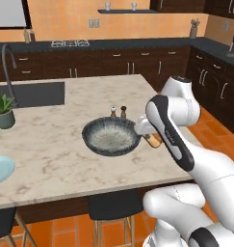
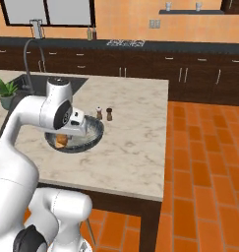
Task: Place one bun and one sausage from the bowl on each plate.
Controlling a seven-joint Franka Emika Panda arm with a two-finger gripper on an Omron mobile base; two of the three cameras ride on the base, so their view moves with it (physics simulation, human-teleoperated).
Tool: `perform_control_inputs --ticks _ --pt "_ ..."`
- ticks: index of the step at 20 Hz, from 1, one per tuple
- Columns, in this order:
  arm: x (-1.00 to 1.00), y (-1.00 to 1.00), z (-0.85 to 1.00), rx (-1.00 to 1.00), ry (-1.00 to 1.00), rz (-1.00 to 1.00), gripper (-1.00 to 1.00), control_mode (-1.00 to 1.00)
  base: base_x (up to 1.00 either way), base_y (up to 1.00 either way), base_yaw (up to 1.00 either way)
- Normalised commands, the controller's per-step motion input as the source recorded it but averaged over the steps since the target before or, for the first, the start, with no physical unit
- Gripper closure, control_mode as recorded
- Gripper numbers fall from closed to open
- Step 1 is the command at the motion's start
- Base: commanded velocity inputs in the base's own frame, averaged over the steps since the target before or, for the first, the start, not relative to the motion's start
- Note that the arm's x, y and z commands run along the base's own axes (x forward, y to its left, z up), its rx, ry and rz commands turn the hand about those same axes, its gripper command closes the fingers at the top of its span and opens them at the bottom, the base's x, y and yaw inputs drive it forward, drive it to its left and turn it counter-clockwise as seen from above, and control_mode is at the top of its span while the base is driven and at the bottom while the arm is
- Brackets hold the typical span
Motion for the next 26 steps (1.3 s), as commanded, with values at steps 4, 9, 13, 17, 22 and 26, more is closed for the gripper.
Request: perform_control_inputs --ticks 4,9,13,17,22,26 --pt "0.0 0.0 0.0 0.0 0.0 0.0 1.0 1.0 -0.77 0.5 0.01" --pt "0.0 0.0 0.0 0.0 0.0 0.0 1.0 1.0 -0.65 1.0 0.0" --pt "0.0 0.0 0.0 0.0 0.0 0.0 1.0 1.0 -0.2 1.0 -0.01" --pt "0.0 0.0 0.0 0.0 0.0 0.0 1.0 1.0 -0.13 1.0 -0.03" --pt "0.0 0.0 0.0 0.0 0.0 0.0 1.0 1.0 -0.02 1.0 -0.04" --pt "0.0 0.0 0.0 0.0 0.0 0.0 1.0 1.0 0.0 1.0 -0.01"
